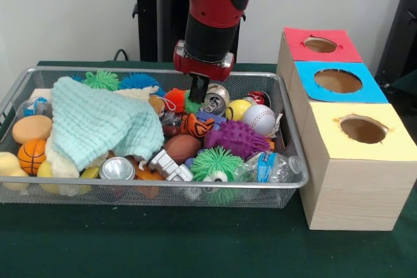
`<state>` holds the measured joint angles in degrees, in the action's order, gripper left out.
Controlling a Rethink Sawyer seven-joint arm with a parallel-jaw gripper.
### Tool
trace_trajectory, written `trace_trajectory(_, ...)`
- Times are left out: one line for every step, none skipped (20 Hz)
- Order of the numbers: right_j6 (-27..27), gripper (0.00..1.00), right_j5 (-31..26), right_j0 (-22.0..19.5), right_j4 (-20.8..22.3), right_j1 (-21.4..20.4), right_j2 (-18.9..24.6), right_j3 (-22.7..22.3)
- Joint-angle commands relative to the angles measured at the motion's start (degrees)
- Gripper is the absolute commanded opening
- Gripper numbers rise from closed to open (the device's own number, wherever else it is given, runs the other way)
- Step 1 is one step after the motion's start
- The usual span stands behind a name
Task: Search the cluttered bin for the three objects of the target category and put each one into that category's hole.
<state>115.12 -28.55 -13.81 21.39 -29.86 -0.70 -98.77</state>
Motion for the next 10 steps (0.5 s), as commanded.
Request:
trace_trajectory(8.68, 0.00, 0.58, 2.91, -4.34, 3.08, 3.11, 4.27)
trace_trajectory(9.66, 0.00, 0.84, 3.80, -4.94, 3.28, 2.96, 4.30)
trace_trajectory(10.63, 0.00, 1.10, 4.71, -5.74, 3.67, 2.79, 4.46)
trace_trajectory(11.61, 0.00, 1.35, 5.63, -6.54, 4.06, 2.61, 4.61)
trace_trajectory(12.05, 0.00, 1.33, 6.34, -7.38, 4.44, 2.52, 5.01)
trace_trajectory(12.63, 0.00, 1.73, 7.14, -8.08, 4.63, 2.40, 4.81)
trace_trajectory(13.03, 0.00, 1.66, 7.89, -8.80, 4.82, 2.19, 5.08)
trace_trajectory(13.42, 0.00, 2.06, 8.64, -9.46, 5.05, 2.04, 5.05)
trace_trajectory(13.68, 0.00, 2.14, 9.19, -10.28, 5.40, 1.95, 5.29)
trace_trajectory(13.73, 0.00, 2.10, 9.63, -10.87, 5.84, 1.74, 5.76)
